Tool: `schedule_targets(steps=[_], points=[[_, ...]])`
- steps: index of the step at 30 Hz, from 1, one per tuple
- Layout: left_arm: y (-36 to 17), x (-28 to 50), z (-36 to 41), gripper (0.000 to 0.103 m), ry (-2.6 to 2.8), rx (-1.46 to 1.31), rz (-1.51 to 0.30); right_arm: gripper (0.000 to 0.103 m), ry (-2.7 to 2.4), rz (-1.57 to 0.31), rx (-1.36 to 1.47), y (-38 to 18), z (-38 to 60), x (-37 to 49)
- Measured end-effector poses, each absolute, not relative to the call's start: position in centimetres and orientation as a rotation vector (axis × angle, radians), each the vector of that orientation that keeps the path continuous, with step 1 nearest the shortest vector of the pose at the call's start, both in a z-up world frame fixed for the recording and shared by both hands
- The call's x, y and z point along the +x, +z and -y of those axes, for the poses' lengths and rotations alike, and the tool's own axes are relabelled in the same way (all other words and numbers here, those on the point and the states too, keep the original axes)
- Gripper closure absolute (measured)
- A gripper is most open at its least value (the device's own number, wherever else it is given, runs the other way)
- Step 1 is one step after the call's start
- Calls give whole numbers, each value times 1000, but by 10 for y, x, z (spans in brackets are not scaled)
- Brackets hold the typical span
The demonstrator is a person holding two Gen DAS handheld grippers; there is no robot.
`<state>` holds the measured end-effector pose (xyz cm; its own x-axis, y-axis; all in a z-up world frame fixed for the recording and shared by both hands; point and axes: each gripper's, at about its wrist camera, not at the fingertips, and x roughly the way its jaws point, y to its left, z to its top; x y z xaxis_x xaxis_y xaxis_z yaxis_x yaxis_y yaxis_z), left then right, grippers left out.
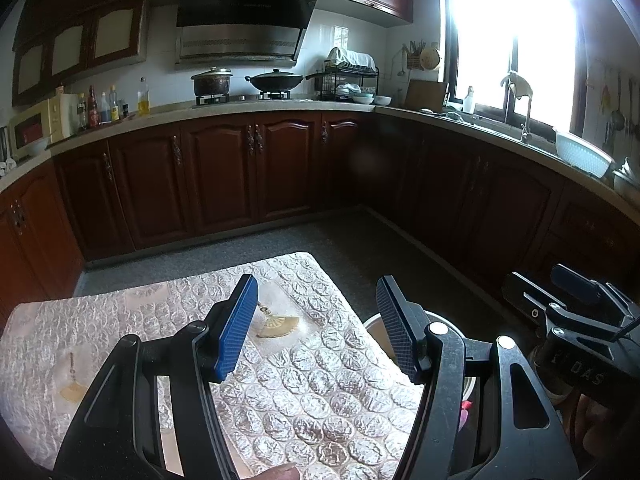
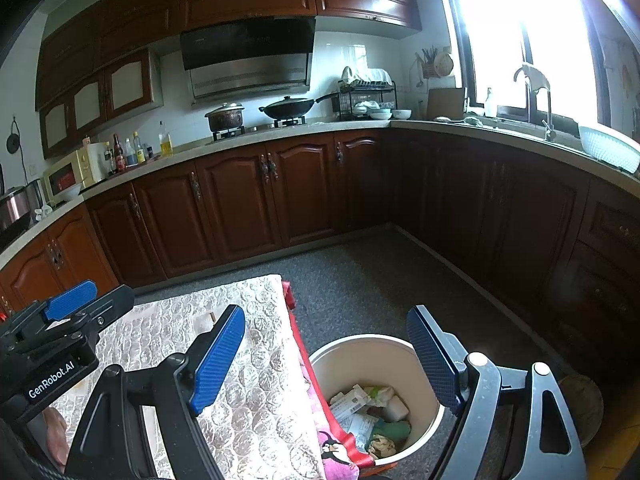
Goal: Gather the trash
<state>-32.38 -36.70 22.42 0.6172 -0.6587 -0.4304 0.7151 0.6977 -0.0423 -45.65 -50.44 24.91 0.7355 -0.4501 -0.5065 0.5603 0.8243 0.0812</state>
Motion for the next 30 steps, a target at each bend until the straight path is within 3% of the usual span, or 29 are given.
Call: schedule_targets(steps=[30], points=[[210,-304,366,42,-817,138,-482,22,-544,-538,225,237,501,-441]])
